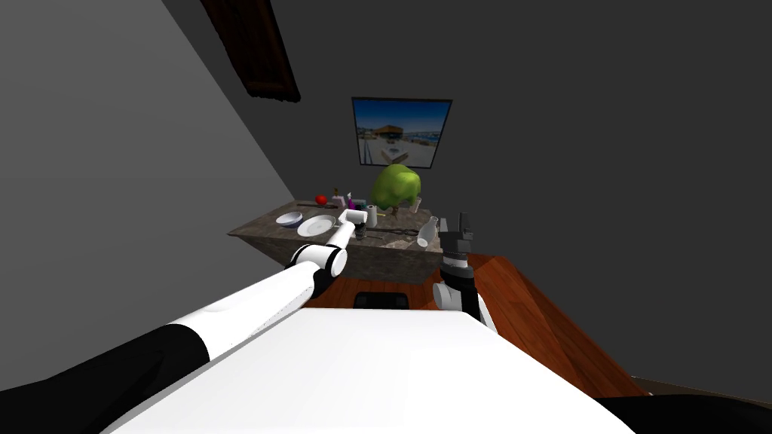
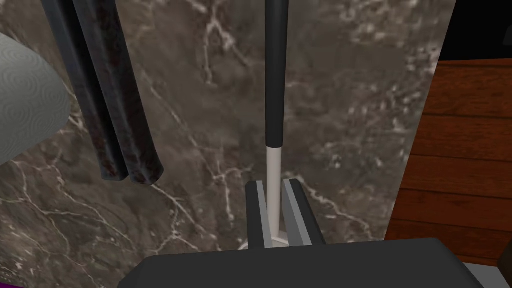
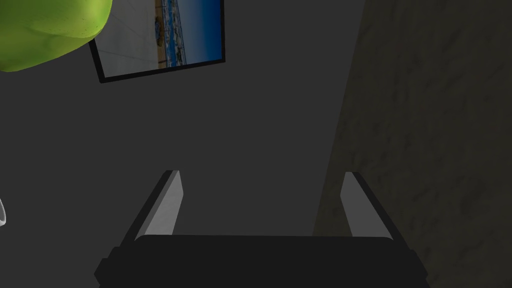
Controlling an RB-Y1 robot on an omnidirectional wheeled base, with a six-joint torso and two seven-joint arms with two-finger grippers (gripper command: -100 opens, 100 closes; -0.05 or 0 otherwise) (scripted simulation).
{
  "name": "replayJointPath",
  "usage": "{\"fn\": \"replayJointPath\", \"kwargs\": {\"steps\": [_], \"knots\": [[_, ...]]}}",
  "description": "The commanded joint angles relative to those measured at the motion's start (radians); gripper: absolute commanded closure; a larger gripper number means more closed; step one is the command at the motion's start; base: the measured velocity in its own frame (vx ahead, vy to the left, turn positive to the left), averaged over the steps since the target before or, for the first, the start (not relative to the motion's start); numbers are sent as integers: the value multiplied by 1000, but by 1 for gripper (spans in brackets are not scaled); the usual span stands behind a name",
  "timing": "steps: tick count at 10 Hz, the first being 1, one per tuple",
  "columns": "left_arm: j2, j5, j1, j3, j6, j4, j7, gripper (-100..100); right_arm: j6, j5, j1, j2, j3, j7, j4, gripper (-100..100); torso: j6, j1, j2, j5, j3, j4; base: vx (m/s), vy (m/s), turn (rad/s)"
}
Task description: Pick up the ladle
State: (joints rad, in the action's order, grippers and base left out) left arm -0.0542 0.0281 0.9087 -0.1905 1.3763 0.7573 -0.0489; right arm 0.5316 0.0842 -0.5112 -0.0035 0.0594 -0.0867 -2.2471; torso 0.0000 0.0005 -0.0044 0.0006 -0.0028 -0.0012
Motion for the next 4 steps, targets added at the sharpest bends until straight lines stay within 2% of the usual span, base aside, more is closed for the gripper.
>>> {"fn": "replayJointPath", "kwargs": {"steps": [1, 2, 3, 4], "knots": [[0, 1, 12, -3, 32, 23, 0, 100, 0, 0, 0, 0, 0, 0, 0, 0, 0, 0, 0, 0, 0, 0, -22, 3, 7], [-1, 1, 19, -4, 44, 29, 0, 100, 0, 0, 0, 0, 0, 0, 0, 0, 0, 0, 1, 0, 1, 1, -35, 8, 0], [-1, 1, 12, -4, 33, 27, 0, 100, 0, 0, 0, 0, 0, 0, 0, 0, 0, 0, 3, 0, 2, 1, -14, 5, 1], [-2, 1, 13, -4, 39, 31, 1, 0, 0, 0, 0, 0, 0, 0, 0, 0, 0, 0, 2, 0, 1, 0, 0, 0, 0]]}}
